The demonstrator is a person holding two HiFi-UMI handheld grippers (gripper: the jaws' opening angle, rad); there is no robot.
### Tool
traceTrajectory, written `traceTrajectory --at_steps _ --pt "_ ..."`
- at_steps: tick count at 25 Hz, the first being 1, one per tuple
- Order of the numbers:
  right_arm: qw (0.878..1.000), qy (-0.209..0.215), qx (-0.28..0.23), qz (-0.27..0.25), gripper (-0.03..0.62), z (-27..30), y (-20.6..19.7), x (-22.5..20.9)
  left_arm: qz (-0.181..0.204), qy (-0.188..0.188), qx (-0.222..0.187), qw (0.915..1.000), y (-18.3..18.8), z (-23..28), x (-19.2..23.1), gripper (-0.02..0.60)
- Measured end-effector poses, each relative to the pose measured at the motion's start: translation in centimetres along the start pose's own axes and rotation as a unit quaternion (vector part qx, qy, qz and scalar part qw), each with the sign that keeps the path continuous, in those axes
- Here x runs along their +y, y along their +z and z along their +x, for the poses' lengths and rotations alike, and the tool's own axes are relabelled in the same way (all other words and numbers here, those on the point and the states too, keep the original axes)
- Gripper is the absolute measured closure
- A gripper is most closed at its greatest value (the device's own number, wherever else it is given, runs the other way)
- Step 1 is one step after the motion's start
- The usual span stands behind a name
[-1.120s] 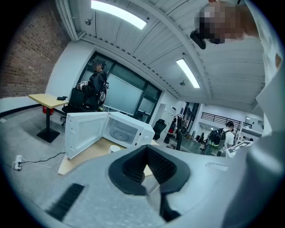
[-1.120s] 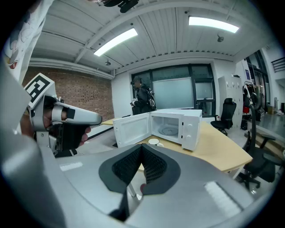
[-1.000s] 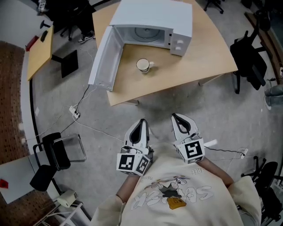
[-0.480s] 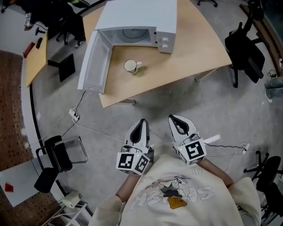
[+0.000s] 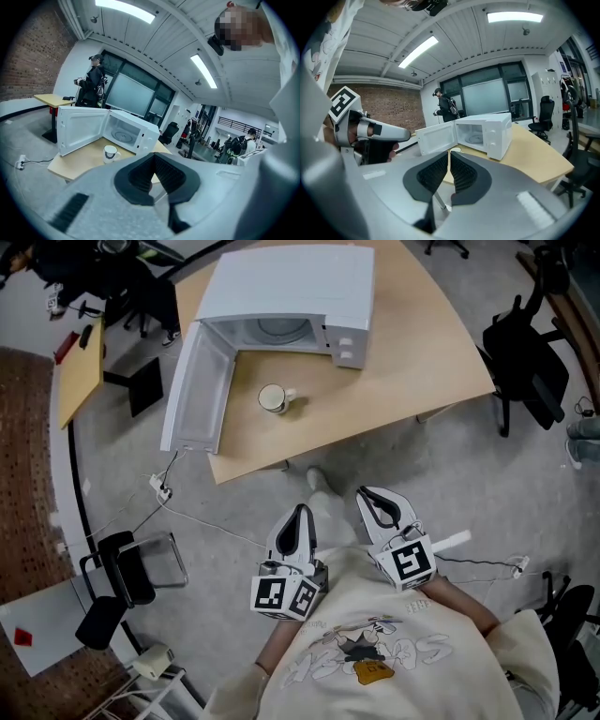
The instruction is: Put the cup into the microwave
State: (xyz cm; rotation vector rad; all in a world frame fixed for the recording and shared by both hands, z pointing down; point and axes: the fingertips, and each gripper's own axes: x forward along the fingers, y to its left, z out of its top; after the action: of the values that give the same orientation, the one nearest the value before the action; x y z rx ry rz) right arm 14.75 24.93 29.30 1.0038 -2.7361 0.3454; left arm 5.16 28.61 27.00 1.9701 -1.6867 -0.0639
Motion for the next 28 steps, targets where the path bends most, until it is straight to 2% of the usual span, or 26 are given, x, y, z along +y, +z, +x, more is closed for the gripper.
traceTrajectory --at_steps 4,8,13,14,18,23,24,25,26,28 --pt "1.000 -0.003 0.002 -0.011 0.560 4.3 1.3 -1.5 -0.006 -0.005 0.009 0.9999 1.4 3.8 2.5 0.578" --pt "1.000 -0.013 -0.013 -0.024 0.558 9.1 4.4 -2.7 -0.002 -0.017 0.002 0.9998 5.0 7.8 5.5 0.578" --pt "0.998 -0.054 0.038 -0.012 0.554 13.9 4.6 -5.1 0.000 -0.037 0.009 0.9993 8.0 11.6 8.6 0.578" --pt "0.997 -0.060 0.035 -0.019 0.557 14.9 4.8 -5.6 0.001 -0.039 0.010 0.9992 8.3 12.4 9.1 0.578" --pt "0.998 -0.054 0.004 -0.032 0.559 17.8 6.4 -6.5 -0.012 -0.034 0.022 0.9991 8.3 14.3 10.0 0.578" --pt "0.998 -0.032 0.056 -0.015 0.562 18.8 4.9 -7.5 -0.033 -0.013 0.057 0.9978 6.0 17.1 10.7 0.578" --pt "0.998 -0.027 0.060 -0.014 0.562 19.0 4.7 -7.7 -0.035 -0.004 0.069 0.9970 5.0 17.8 11.0 0.540" --pt "0.998 -0.022 0.059 -0.016 0.562 19.3 4.6 -7.8 -0.035 0.004 0.081 0.9961 4.0 18.7 11.5 0.460" --pt "0.998 -0.018 0.056 -0.020 0.562 19.7 4.4 -8.0 -0.033 0.012 0.091 0.9952 2.9 19.7 12.0 0.413" --pt "0.998 -0.011 0.051 -0.033 0.562 20.7 4.0 -8.5 -0.026 0.024 0.105 0.9939 0.9 21.6 12.9 0.374"
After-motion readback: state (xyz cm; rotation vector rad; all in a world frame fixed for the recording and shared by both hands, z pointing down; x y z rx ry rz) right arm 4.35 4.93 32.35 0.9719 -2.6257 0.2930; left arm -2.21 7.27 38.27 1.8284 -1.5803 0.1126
